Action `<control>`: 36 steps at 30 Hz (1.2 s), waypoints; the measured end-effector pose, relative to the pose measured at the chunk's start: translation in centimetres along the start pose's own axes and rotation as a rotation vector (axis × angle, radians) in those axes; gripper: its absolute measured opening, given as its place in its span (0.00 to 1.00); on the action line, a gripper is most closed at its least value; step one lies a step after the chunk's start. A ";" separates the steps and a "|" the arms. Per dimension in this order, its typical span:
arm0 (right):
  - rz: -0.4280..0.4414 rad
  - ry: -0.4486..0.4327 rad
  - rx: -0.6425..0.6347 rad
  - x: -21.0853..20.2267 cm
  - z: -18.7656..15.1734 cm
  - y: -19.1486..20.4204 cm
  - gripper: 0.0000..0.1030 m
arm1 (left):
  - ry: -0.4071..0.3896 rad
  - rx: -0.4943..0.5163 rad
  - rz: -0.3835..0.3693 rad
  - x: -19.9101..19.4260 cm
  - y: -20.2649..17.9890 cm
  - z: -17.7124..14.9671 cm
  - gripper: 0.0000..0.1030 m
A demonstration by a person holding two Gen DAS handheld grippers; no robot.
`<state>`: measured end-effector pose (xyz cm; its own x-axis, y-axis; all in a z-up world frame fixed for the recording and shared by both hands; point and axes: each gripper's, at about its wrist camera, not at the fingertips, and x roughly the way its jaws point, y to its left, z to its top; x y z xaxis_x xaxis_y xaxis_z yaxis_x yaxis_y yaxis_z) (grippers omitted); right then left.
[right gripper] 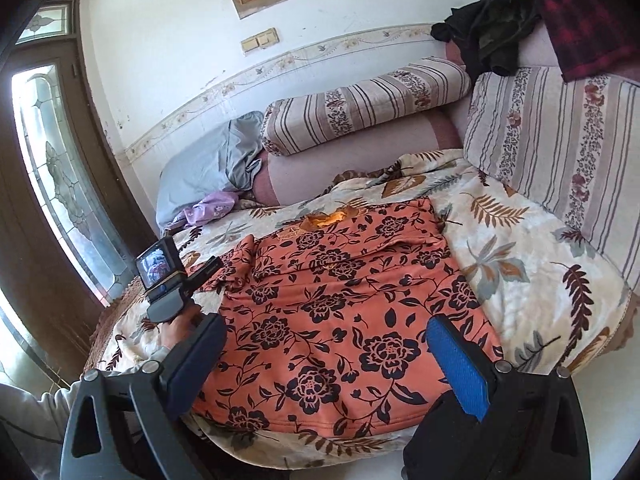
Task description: Fold small clothes
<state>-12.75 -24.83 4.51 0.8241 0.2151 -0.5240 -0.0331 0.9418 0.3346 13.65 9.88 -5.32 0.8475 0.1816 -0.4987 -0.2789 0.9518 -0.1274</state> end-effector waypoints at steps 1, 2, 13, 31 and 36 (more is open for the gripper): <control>-0.006 0.008 0.015 0.4 0.0 -0.3 0.98 | -0.019 0.005 -0.008 -0.2 -0.6 0.2 0.86; -0.013 0.018 0.025 0.8 -0.1 -0.5 0.98 | -0.034 -0.001 -0.020 -0.3 -1.0 0.2 0.86; 0.005 0.067 -0.033 3.5 -0.8 0.5 0.98 | -0.002 -0.009 -0.050 0.5 -1.8 0.1 0.86; 0.227 0.280 0.165 11.8 -8.2 -1.2 0.98 | 0.035 -0.391 -0.074 -8.5 19.5 5.6 0.95; 0.205 0.312 0.135 12.9 -8.8 -0.6 0.98 | 0.162 -0.734 0.046 -4.1 32.8 2.0 0.94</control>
<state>-7.05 -20.34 -9.31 0.5957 0.4834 -0.6415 -0.0875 0.8330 0.5464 1.92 40.87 -5.79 0.7662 0.1248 -0.6303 -0.5902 0.5245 -0.6136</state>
